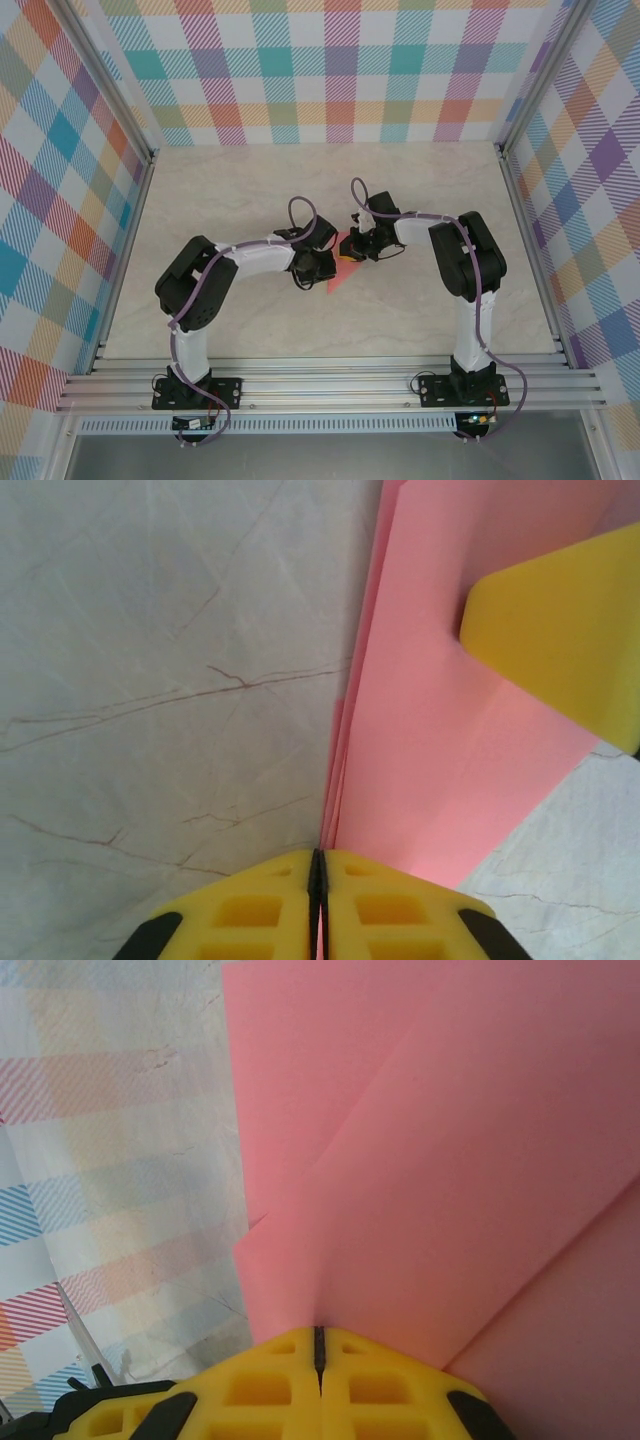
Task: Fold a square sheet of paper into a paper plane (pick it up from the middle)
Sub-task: Fourth fold the wing at the center of the table.
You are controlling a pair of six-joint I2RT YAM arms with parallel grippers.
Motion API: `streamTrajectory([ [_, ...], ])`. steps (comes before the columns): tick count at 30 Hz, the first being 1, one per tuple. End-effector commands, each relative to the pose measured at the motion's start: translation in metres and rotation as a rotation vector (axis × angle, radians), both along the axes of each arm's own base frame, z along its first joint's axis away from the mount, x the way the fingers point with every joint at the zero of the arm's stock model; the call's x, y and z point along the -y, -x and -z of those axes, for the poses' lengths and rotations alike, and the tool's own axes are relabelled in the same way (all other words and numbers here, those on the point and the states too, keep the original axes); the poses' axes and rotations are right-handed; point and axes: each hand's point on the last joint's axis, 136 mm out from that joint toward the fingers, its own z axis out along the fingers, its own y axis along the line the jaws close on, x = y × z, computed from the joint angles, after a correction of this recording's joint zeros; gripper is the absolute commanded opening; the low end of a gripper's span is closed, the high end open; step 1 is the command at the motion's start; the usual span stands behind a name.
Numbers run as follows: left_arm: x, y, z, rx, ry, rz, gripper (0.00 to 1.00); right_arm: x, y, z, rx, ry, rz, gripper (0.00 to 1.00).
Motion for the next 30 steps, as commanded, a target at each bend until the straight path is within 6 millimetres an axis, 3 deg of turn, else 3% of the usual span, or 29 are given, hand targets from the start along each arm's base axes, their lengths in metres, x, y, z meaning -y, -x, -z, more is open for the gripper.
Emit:
streamTrajectory([
  [1, -0.028, 0.024, 0.026, -0.079, -0.185, 0.041, 0.06, 0.025, 0.02, 0.046, -0.086, 0.165, 0.022, 0.05],
  [6, -0.035, 0.024, 0.006, -0.02, -0.204, 0.017, 0.05, 0.025, 0.02, 0.046, -0.088, 0.168, 0.023, 0.05],
  [10, -0.033, 0.009, -0.039, 0.101, -0.149, -0.022, 0.09, 0.026, 0.02, 0.046, -0.087, 0.171, 0.023, 0.05],
  [12, -0.026, 0.002, -0.059, 0.143, -0.091, -0.036, 0.09, 0.026, 0.02, 0.045, -0.087, 0.171, 0.023, 0.05],
  [16, 0.012, -0.008, -0.078, 0.162, 0.138, -0.032, 0.08, 0.026, 0.019, 0.046, -0.085, 0.174, 0.022, 0.04],
  [20, 0.045, -0.015, -0.072, 0.127, 0.342, -0.081, 0.06, 0.026, 0.019, 0.046, -0.085, 0.175, 0.024, 0.04],
  [30, 0.037, -0.025, -0.034, 0.11, 0.341, -0.242, 0.03, 0.026, 0.019, 0.046, -0.089, 0.177, 0.024, 0.04],
])
